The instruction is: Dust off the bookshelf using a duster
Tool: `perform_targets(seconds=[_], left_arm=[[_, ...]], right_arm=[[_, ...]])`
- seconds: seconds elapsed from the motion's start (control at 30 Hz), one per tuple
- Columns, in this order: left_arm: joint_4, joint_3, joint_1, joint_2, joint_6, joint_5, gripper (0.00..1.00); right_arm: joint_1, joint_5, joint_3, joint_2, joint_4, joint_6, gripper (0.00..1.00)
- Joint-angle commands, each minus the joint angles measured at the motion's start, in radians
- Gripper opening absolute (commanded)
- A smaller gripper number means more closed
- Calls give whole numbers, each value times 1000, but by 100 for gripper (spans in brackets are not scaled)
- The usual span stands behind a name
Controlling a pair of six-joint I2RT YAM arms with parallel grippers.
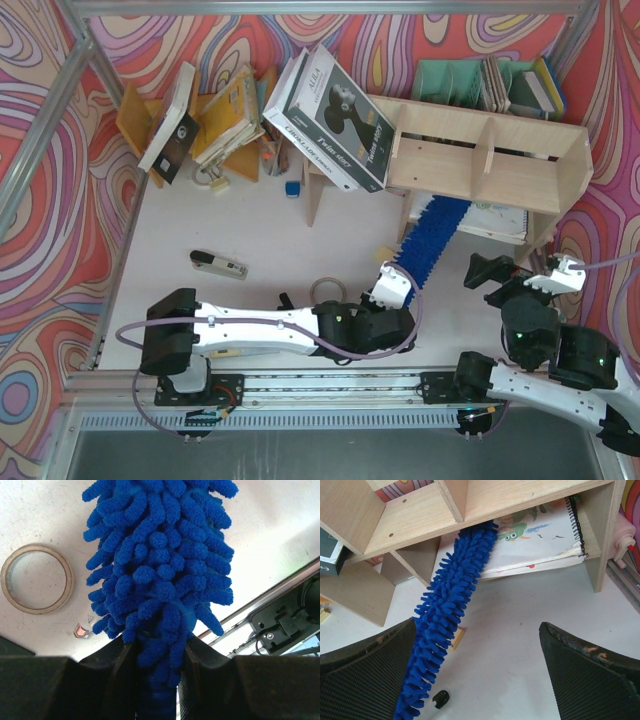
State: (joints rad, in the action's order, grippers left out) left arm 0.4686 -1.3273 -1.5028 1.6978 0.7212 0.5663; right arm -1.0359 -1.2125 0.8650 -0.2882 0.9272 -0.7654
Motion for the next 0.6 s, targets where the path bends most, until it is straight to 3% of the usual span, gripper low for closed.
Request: perform_targets(seconds=[0.0, 0.23, 0.4, 0.57], left_arm=[[20, 12, -8, -57, 10, 96, 0], [102, 79, -3, -150, 90, 237, 0], [46, 60, 9, -100, 60, 164, 0], [26, -80, 9, 46, -35, 50, 0]], right_arm=[[-6, -27, 18, -6, 42, -37, 99], [-6, -27, 12, 0, 25, -23, 99], [-6, -25, 11, 0, 25, -23, 99], [-6, -27, 11, 6, 25, -24, 99]])
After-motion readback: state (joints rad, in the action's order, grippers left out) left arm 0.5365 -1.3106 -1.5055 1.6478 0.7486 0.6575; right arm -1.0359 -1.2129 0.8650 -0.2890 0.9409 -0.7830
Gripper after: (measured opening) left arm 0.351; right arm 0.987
